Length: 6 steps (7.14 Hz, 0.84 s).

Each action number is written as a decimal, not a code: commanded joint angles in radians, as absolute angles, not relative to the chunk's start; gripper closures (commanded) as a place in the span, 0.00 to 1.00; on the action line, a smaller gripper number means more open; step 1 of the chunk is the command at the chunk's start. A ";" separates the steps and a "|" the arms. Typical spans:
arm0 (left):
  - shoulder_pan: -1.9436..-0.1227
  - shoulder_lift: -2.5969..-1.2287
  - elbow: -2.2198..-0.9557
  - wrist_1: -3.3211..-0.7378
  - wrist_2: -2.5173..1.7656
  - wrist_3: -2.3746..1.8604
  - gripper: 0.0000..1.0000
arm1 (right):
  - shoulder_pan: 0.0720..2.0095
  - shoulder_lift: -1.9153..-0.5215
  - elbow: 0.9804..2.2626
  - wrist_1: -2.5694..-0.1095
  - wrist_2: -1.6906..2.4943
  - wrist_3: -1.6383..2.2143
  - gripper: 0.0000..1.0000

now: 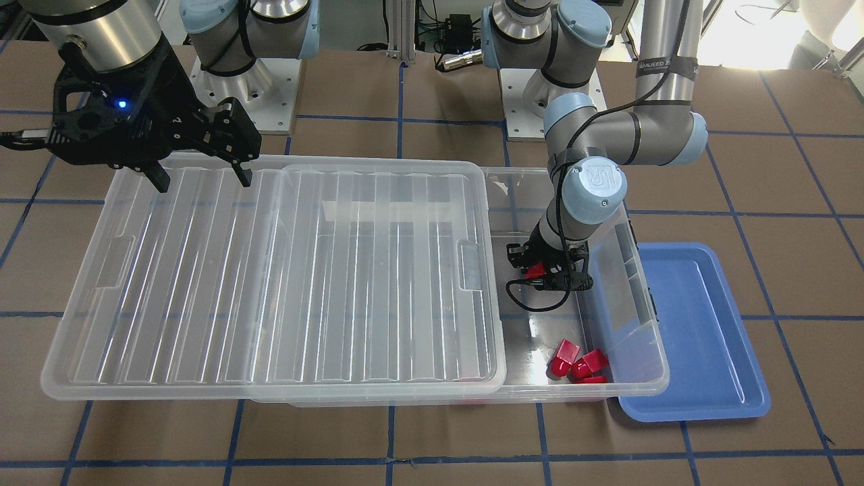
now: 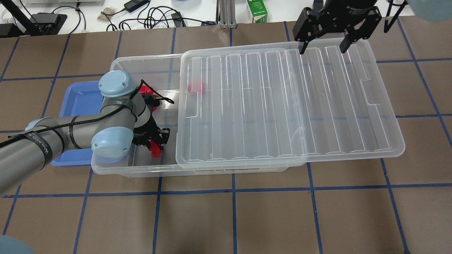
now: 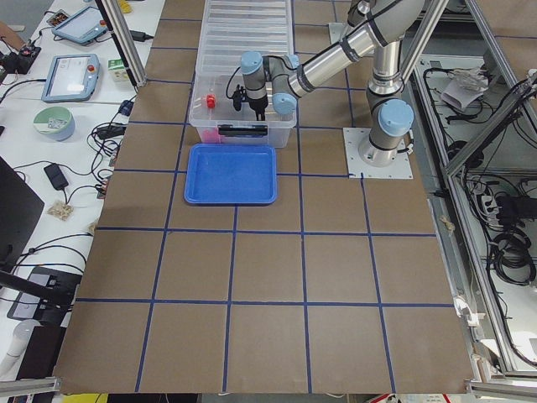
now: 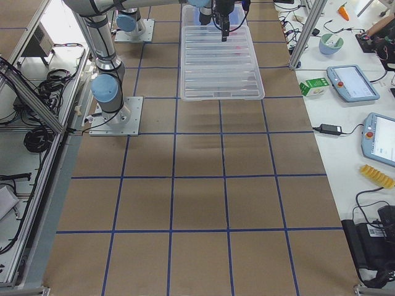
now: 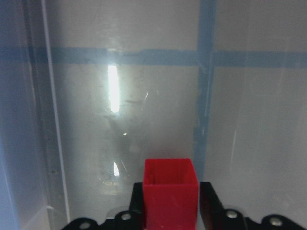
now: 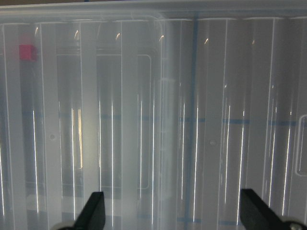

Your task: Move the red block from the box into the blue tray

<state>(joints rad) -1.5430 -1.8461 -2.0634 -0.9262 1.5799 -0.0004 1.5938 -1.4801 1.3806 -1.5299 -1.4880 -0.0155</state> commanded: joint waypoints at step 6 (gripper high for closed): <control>-1.533 -1.752 -1.555 -1.562 1.566 0.011 1.00 | 1.594 -1.480 1.381 -1.529 -1.488 -0.015 0.00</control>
